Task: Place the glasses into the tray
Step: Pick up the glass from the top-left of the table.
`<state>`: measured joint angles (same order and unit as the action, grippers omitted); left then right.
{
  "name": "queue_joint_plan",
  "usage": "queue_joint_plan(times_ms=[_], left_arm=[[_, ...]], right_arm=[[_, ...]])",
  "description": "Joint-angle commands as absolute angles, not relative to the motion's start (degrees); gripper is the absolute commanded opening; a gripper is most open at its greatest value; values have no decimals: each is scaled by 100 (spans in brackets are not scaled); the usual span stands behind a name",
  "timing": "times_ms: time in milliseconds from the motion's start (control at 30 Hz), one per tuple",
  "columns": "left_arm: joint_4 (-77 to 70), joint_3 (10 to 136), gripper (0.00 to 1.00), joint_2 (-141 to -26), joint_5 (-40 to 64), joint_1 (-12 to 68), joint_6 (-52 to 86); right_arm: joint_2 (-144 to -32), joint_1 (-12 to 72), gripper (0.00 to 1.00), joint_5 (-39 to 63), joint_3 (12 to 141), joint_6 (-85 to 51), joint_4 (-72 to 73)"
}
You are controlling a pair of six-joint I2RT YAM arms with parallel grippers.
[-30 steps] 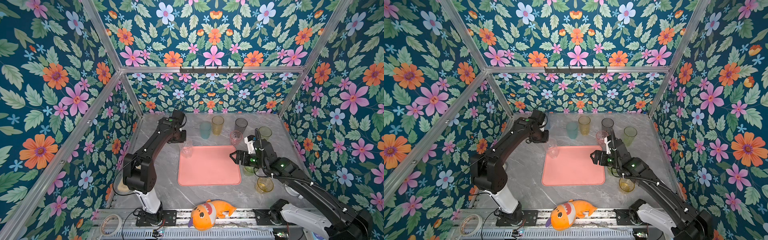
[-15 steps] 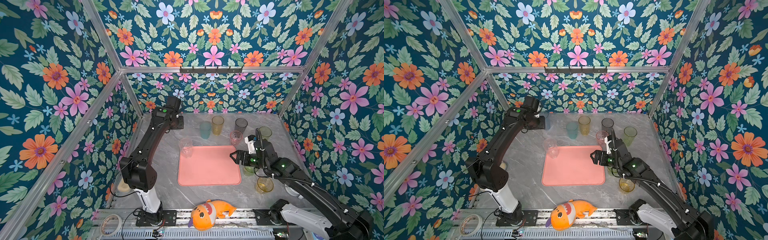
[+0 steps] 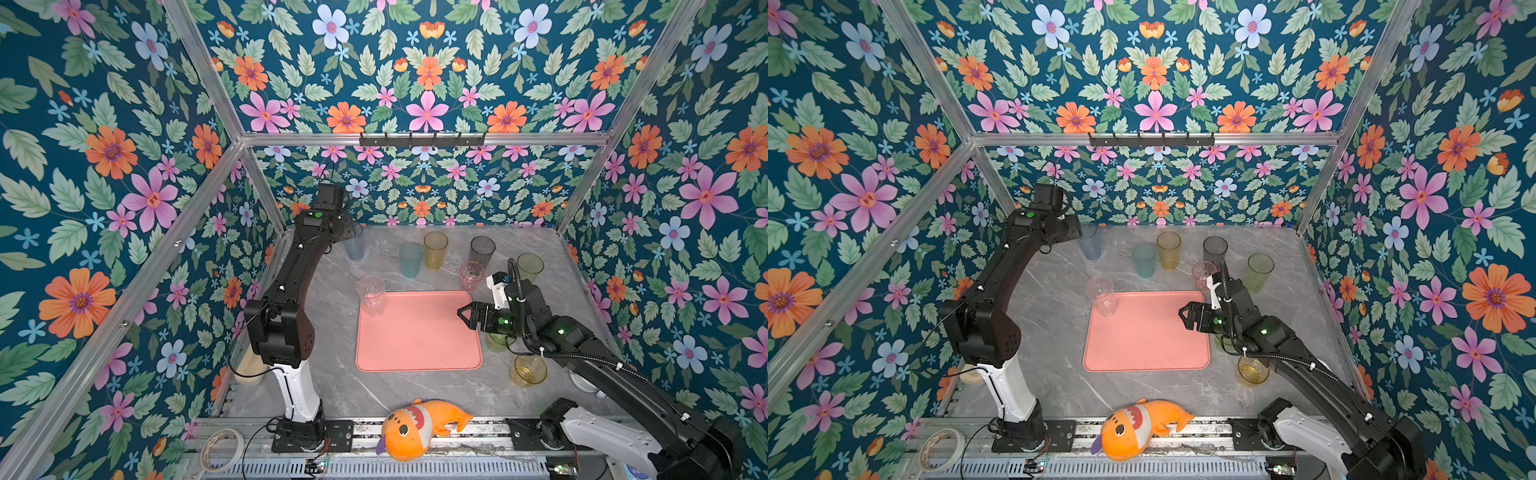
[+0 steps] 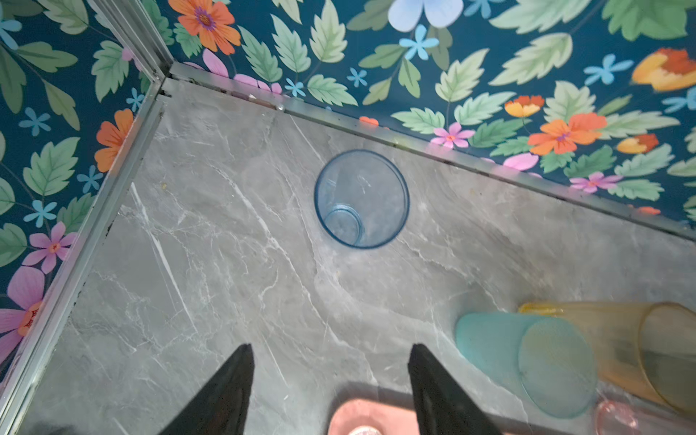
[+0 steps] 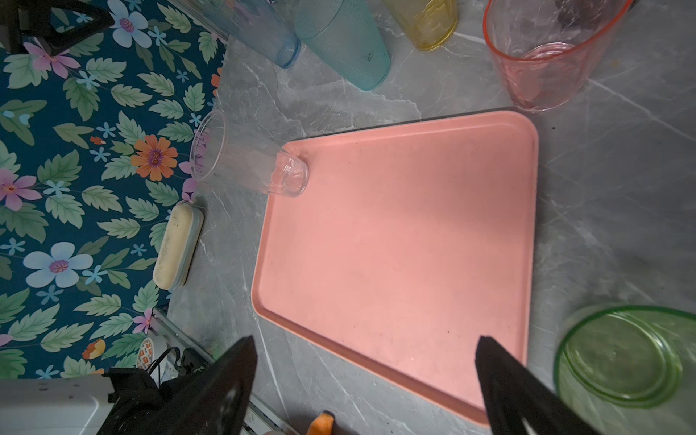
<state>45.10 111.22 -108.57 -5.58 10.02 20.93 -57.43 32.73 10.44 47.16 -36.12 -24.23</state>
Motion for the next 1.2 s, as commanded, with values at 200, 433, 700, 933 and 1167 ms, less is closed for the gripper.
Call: queue_joint_plan(times_ms=[200,433,700,933,1167], left_arm=[[4280,11755,68,-11613,-499,609,2162],[4299,12200,67,-12202,-381,568,2154],[4216,12346,67,-12565,-367,567,2171],[4228,12453,64,-12789,-310,571,2145],[4270,12568,59,-12956,-255,571,2133]], right_arm=[[-5750,3278,92,1066,4638,-3714,-2232],[-5739,3278,92,978,4605,-3719,-2284],[-5728,3278,92,888,4597,-3701,-2355],[-5766,3276,92,921,4602,-3709,-2356],[-5792,3278,92,914,4562,-3709,-2333]])
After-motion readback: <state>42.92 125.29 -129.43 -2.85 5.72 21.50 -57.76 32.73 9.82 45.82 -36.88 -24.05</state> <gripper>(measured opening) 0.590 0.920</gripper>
